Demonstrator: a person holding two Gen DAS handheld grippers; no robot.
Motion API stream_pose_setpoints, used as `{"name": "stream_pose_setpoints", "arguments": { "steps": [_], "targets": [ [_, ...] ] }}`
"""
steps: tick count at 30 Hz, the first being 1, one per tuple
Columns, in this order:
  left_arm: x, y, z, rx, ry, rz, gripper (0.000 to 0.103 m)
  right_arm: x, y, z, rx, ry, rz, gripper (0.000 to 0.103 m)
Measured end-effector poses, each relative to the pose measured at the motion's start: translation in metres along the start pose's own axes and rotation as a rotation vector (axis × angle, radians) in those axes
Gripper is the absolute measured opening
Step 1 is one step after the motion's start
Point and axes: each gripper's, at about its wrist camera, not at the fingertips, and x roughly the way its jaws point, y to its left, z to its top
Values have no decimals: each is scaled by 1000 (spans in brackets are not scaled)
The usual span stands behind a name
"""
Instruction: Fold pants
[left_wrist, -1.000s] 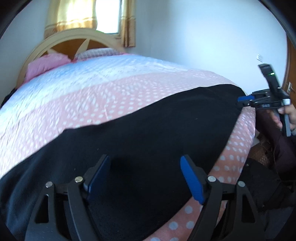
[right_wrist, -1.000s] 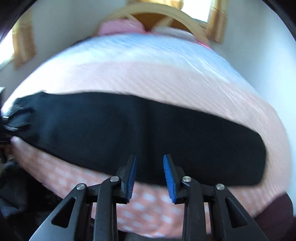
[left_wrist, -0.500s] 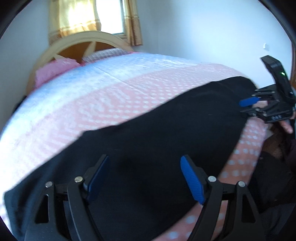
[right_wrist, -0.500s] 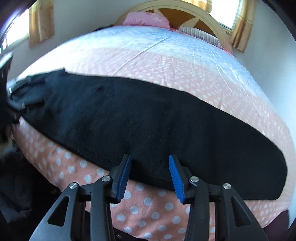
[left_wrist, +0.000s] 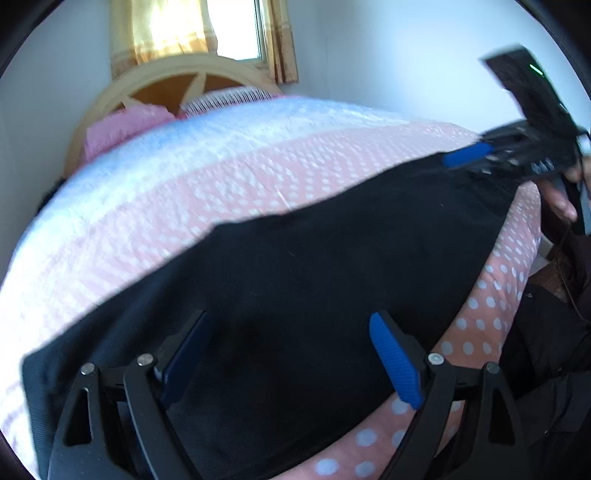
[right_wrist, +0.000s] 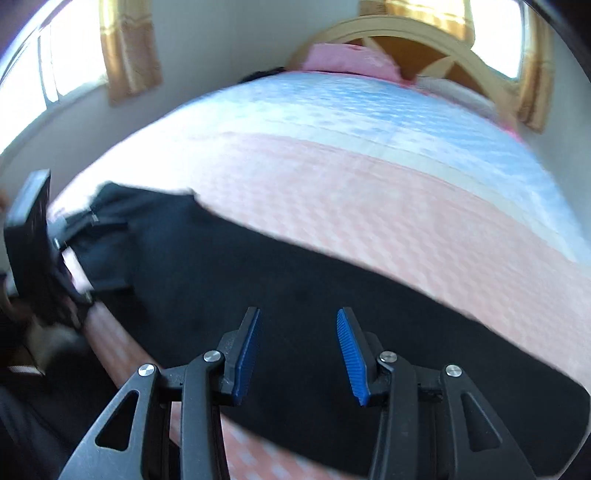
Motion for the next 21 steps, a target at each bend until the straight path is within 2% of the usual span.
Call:
{"name": "stream_pose_setpoints", "arguments": {
  "steps": [2,4,6,8,9,15,16,17,21],
  "targets": [
    [-6,6,-3,3,-17,33,92,15,10,22,11,-10,63,44],
    [-2,12,-11,-7,8,37,93,37,22,45,32,-10,125,44],
    [4,20,-22,-34,32,10,93,56,32,61,70,-4,176,44],
    [2,26,-26,-72,22,-17,96,83,40,77,131,20,249,44],
    [3,26,-26,-71,28,-21,97,91,43,82,150,28,256,44],
    [5,24,-22,-68,22,-39,100,156,56,95,275,167,371,43],
    [5,24,-22,-67,21,-39,100,159,59,97,269,165,369,32],
    [4,23,-22,-68,19,-38,101,159,63,98,256,164,361,4],
    [-1,19,-28,-71,18,-25,103,154,73,102,215,139,303,4]
  ]
}}
